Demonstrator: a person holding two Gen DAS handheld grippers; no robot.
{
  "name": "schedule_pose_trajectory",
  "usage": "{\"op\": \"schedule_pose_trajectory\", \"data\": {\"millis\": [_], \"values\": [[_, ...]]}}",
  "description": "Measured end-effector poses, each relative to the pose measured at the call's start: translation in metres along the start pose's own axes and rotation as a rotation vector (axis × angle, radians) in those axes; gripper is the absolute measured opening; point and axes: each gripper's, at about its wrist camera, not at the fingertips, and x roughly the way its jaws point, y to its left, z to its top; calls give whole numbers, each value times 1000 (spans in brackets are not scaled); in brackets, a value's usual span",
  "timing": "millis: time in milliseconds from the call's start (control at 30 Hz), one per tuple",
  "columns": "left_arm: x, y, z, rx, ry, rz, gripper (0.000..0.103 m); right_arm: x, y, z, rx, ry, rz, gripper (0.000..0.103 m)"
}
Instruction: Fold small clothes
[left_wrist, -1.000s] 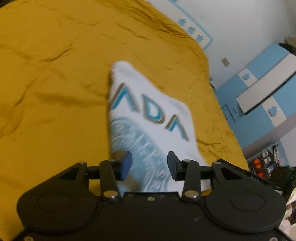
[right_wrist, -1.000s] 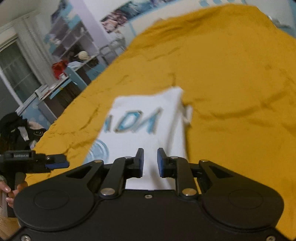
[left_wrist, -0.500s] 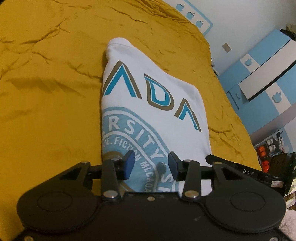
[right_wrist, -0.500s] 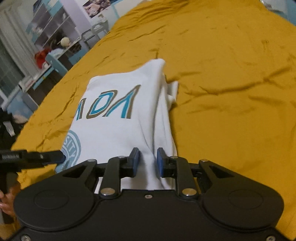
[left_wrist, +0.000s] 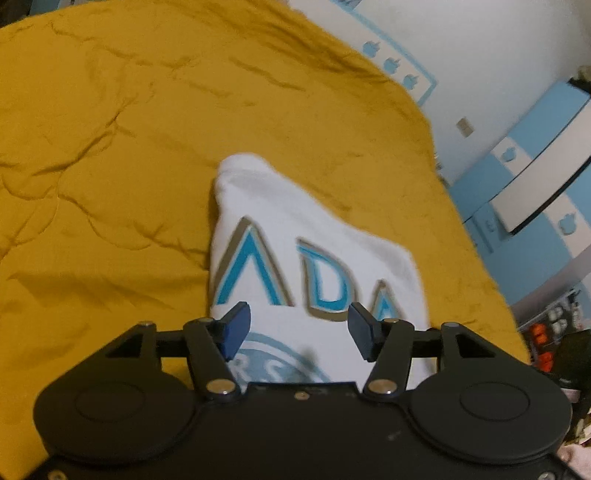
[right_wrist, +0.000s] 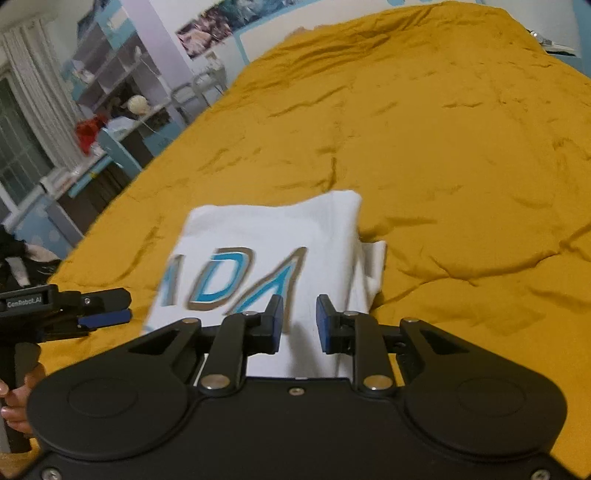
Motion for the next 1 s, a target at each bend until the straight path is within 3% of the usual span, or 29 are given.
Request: {"op": "schedule_pose_trajectory", "data": {"millis": [100, 267, 567, 767, 833, 900, 1000], "values": [[20, 10, -7, -10, 44, 23, 58, 13, -7, -5, -12, 20, -42, 20], [25, 11, -6, 10, 41, 14, 59, 15, -16, -9, 10, 25, -38, 21], [36, 8, 43, 15, -59, -3, 59, 28, -12, 39, 5, -78, -19, 22], [66, 16, 47, 9, -32, 23, 60, 64, -25, 48, 26, -35, -57, 22], [72, 18, 47, 16, -20, 34, 61, 70, -29, 45, 29, -23, -65, 25], [77, 20, 46, 4, -6, 41, 61, 73, -33, 42, 36, -22, -70, 37], [69, 15, 47, -1, -16, 50, 64, 68, -36, 41, 63, -29, -69, 40]]}}
